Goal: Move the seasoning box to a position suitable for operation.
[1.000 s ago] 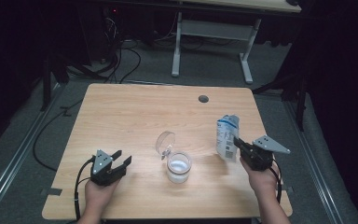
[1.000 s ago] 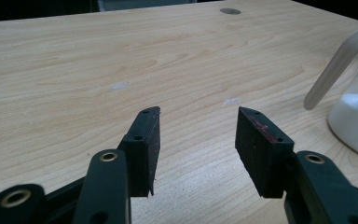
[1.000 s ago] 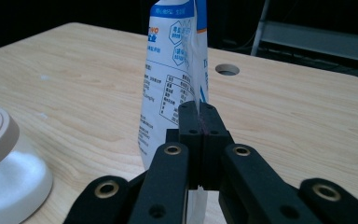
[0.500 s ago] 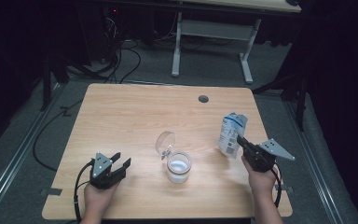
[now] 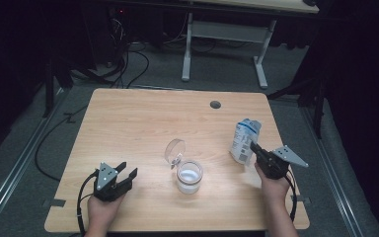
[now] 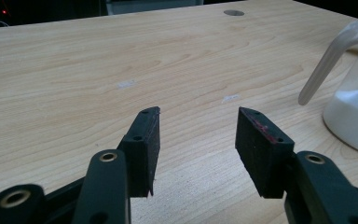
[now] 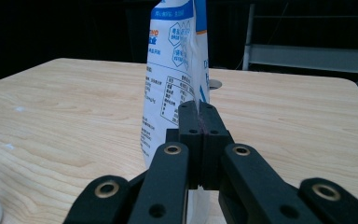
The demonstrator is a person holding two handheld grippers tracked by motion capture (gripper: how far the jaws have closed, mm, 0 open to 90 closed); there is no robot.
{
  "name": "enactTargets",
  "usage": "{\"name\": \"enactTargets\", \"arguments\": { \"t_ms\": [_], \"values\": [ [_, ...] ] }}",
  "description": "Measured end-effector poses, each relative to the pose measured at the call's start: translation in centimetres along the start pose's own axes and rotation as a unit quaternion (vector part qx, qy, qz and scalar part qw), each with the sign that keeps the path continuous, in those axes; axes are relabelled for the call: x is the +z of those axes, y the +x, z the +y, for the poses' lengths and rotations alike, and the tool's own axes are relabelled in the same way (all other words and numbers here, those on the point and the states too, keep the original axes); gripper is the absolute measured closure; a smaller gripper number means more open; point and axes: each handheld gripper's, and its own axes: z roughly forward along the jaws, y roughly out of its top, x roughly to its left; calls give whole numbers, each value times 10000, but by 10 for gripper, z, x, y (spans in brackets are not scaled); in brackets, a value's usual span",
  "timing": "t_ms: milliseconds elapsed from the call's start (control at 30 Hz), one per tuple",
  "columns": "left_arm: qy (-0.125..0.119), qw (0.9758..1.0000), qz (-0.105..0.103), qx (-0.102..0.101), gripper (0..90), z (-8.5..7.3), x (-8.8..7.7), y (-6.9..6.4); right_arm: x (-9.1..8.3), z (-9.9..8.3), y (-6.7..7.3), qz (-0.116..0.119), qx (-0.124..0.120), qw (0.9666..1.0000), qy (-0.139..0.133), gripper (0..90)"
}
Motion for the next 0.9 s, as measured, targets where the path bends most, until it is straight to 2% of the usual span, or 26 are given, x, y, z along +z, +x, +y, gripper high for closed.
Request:
{"name": "enactTargets", "arguments": {
  "t_ms": [300,700,800,833,900],
  "values": [
    [-37,10000,-29,18,502,1,-2,1,-3,-12,2,-128,-110,9999,-19,887],
    [-47,10000,-36,-16,501,1,-2,3,-5,-19,3,-159,-78,9997,139,834],
    [-51,10000,-36,-9,501,1,-2,3,-5,-20,3,-144,-81,9997,179,814],
    [-50,10000,-38,0,501,1,-2,3,-5,-20,3,-163,-55,9997,198,768],
    [-46,10000,-48,2,501,1,-2,3,-5,-19,4,-146,-46,9996,219,735]
  ]
}}
